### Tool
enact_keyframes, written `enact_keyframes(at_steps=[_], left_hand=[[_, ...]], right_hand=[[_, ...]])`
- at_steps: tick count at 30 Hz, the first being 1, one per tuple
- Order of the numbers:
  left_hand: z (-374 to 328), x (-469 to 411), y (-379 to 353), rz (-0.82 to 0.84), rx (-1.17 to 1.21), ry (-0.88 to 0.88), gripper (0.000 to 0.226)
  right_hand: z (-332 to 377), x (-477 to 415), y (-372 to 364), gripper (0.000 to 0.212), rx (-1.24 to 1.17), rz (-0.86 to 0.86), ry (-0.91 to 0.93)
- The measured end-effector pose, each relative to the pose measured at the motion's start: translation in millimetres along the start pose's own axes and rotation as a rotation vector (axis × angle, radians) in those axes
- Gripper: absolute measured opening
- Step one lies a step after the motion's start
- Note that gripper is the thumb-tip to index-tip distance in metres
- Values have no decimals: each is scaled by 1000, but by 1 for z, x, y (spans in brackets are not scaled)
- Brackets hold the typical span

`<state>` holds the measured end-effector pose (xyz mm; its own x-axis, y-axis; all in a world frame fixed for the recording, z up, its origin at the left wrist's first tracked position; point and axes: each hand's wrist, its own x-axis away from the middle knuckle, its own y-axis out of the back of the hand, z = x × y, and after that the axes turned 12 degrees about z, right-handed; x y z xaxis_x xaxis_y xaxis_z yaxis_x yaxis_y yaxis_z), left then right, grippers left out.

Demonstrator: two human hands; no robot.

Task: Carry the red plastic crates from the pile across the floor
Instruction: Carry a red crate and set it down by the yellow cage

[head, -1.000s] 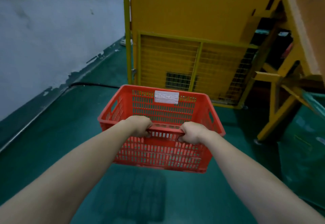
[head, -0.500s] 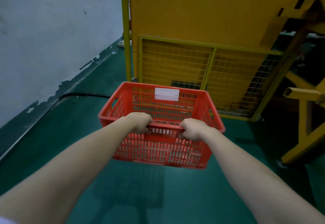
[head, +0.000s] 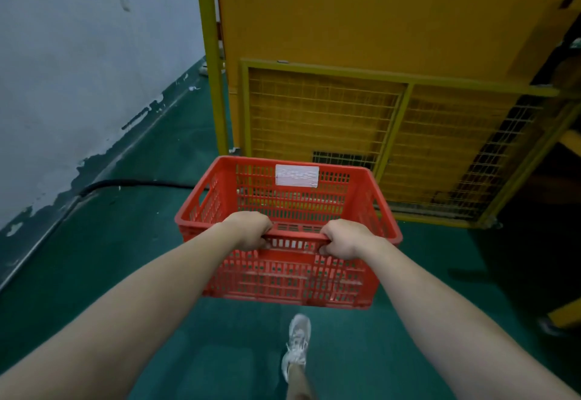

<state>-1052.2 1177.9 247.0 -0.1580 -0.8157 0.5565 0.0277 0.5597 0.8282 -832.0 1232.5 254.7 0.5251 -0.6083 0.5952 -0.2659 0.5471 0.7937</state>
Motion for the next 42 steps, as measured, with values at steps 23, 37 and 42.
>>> enact_keyframes(at_steps=[23, 37, 42], left_hand=[[246, -536, -107, 92, 88, 35, 20], [306, -746, -294, 26, -24, 44, 20], [310, -761, -311, 70, -29, 16, 16]], right_hand=[[-155, -586, -45, 18, 24, 112, -6], [-210, -815, -212, 25, 68, 1, -20], [-213, -834, -229, 29, 43, 65, -22]])
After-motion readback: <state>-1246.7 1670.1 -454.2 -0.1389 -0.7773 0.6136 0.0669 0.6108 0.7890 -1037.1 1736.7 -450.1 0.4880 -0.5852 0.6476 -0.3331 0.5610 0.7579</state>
